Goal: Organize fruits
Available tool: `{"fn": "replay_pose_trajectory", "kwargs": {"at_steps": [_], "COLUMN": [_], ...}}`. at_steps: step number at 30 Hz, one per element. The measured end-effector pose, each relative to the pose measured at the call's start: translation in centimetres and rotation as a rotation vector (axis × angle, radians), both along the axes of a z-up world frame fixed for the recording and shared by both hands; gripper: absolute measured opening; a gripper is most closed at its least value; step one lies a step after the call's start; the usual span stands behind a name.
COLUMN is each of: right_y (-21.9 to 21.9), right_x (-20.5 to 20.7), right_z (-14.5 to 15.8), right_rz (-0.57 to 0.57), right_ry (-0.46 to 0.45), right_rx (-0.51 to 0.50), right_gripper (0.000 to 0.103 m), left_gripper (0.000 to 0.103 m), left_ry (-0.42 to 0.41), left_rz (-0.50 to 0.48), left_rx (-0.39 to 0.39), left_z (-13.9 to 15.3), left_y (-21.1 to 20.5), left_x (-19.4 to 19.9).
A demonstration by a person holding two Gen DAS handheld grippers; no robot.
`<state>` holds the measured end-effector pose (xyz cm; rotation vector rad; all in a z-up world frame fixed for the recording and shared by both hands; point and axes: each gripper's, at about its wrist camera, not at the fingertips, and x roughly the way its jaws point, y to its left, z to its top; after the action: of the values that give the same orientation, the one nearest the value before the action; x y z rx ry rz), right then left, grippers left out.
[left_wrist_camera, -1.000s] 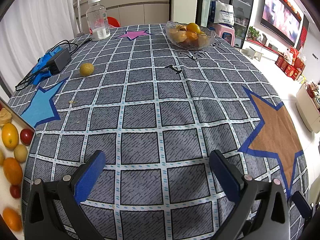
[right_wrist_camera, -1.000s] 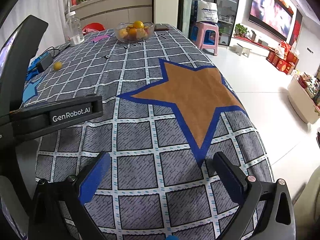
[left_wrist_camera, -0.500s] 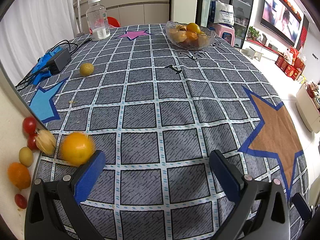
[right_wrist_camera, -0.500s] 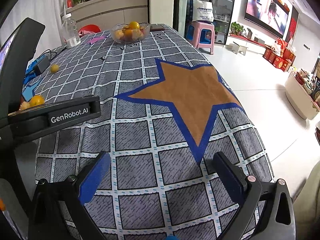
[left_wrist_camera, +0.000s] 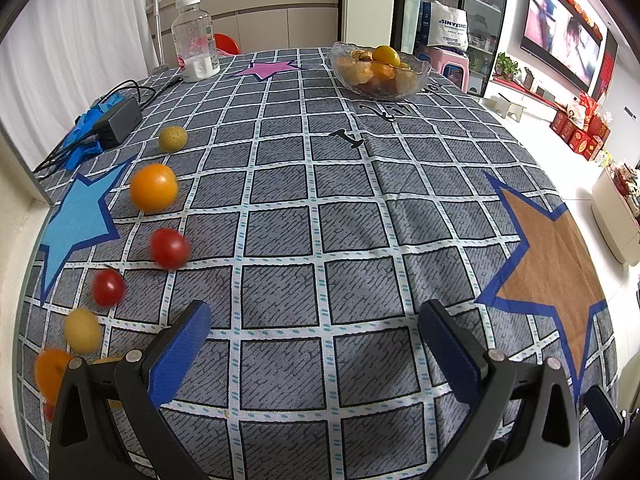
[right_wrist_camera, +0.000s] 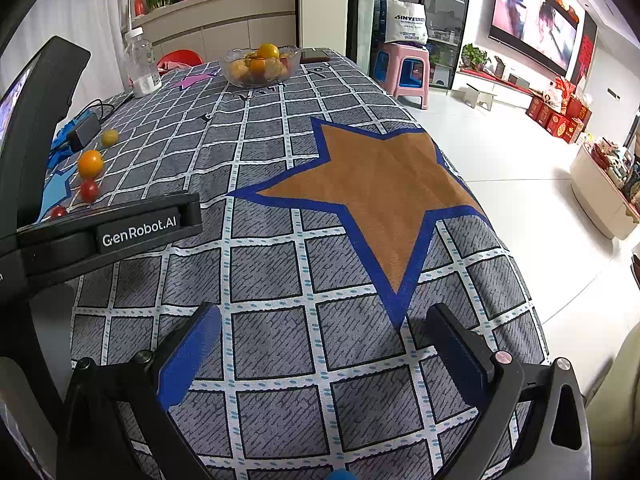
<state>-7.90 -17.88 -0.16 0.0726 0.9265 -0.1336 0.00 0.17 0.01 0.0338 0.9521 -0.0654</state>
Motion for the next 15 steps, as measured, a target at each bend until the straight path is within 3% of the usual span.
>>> {"fn": "replay_pose_trajectory", "kwargs": {"at_steps": [11,15], "right_y": [-0.04,-0.62], "right_x": [0.08,-0.36], "right_z": [0.08,0.25], "right_rz": [-0.007,-0.008], "right_ry": [-0.002,-0.026], "right_rx": [0.001,0.043], "right_gripper": [0.103,0.103], "left_gripper": [0.103,0.103], "left_ry": [0.0,0.0], "left_rz": [0.0,0.0], "left_rx": [0.0,0.0], "left_z": [0.0,0.0], "left_y": [-0.01,0.0], "left_x": [0.0,0.0]}}
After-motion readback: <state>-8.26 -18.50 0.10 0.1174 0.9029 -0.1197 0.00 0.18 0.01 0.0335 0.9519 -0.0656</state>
